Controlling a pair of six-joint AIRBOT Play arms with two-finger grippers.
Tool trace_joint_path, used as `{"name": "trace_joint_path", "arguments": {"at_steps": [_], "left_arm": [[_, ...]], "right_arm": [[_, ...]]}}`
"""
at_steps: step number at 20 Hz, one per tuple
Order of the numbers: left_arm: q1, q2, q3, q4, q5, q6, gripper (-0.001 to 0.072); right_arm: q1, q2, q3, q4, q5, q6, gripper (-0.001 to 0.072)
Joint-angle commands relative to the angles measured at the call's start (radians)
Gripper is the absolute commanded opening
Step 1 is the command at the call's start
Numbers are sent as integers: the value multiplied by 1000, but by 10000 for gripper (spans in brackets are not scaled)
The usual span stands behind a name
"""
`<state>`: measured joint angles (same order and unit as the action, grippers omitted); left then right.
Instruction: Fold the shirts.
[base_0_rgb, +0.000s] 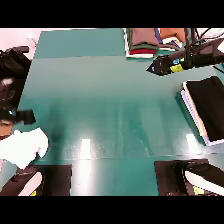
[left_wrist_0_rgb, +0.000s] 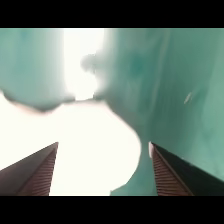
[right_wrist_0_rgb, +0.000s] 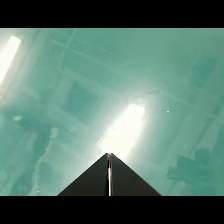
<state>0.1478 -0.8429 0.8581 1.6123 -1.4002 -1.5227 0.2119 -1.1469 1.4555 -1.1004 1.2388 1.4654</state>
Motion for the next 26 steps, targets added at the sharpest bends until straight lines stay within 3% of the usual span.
{"name": "trace_joint_path", "arguments": {"at_steps": [1, 5, 6, 7, 8, 9, 13, 18, 22, 26], "left_arm": [[36, 18, -205, 91, 13, -28, 657], [36, 18, -256, 114, 32, -52, 655], [36, 18, -254, 114, 30, -53, 604], [35, 19, -249, 114, 31, -48, 282], [35, 19, -235, 114, 30, -46, 60], [35, 19, -199, 110, 25, -40, 23], [-37, 26, 165, 79, -12, -30, 21], [-351, 21, 624, 78, 235, -67, 20], [-595, -45, 753, 79, 299, -63, 19], [-808, -225, 805, 78, 295, -38, 20]], "right_arm": [[1, 0, 1, 0, 2, 0, 21], [1, 0, 1, 0, 0, 0, 21], [1, 0, 1, 1, 0, 0, 21], [1, 0, 1, 1, 0, 0, 21], [1, 0, 1, 1, -2, 0, 21], [0, 0, 2, 0, -9, 0, 21], [-47, 2, 86, 2, -16, 0, 21], [-112, 2, 288, 1, -8, 1, 20], [-174, 2, 405, 1, 3, 7, 20], [-216, 2, 466, 2, 14, 30, 20]]}}
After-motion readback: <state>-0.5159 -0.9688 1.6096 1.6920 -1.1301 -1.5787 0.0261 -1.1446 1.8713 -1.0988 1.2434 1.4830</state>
